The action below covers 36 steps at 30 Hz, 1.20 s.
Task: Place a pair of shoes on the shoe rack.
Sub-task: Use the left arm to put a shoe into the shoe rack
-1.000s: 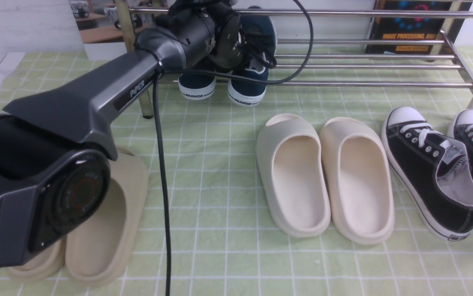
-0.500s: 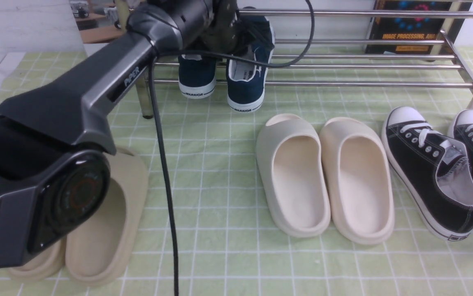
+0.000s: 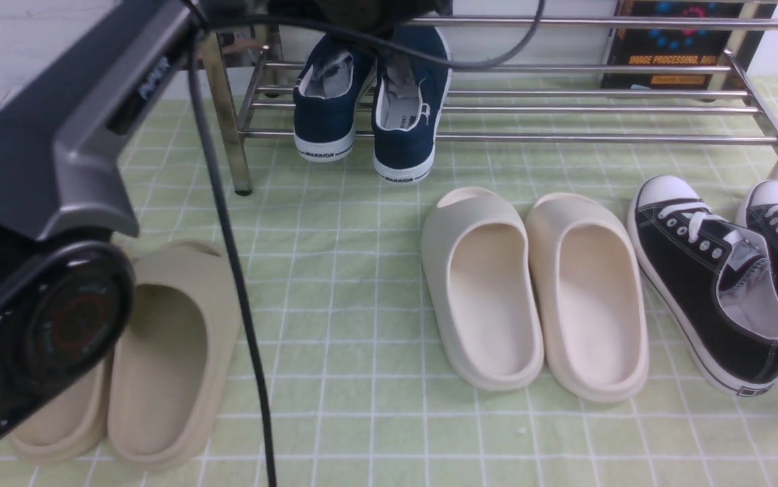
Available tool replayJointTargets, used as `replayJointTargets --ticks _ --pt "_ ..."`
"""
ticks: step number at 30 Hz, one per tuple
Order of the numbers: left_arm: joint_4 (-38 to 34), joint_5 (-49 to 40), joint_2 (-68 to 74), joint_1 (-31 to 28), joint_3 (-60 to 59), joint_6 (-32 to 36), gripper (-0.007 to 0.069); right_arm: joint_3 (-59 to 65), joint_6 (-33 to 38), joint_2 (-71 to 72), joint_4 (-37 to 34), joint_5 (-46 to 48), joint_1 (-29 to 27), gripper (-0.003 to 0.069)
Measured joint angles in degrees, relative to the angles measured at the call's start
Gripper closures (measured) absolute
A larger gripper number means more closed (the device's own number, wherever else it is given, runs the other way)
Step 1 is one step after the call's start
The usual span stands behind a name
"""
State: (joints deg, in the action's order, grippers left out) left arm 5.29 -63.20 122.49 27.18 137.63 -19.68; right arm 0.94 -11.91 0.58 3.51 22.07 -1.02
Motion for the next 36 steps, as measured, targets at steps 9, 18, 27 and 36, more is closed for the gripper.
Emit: replayJointTargets --ticks 9,18,27,36 --pt "-5.29 -4.29 0.10 0.73 -7.13 7.89 0.0601 0.00 0.00 0.00 0.00 0.00 0.00 0.0419" --pt "-0.38 6.66 8.91 1.73 -11.96 6.95 0.0601 0.00 0.00 0.00 0.00 0.00 0.00 0.0419" --pt "5.45 15.05 9.57 2.08 -12.07 -5.54 0.0601 0.00 0.00 0.00 0.00 0.00 0.00 0.0419" --pt "6.37 18.78 9.59 1.74 -12.07 -6.21 0.0600 0.00 0.00 0.00 0.00 0.00 0.00 0.0419"
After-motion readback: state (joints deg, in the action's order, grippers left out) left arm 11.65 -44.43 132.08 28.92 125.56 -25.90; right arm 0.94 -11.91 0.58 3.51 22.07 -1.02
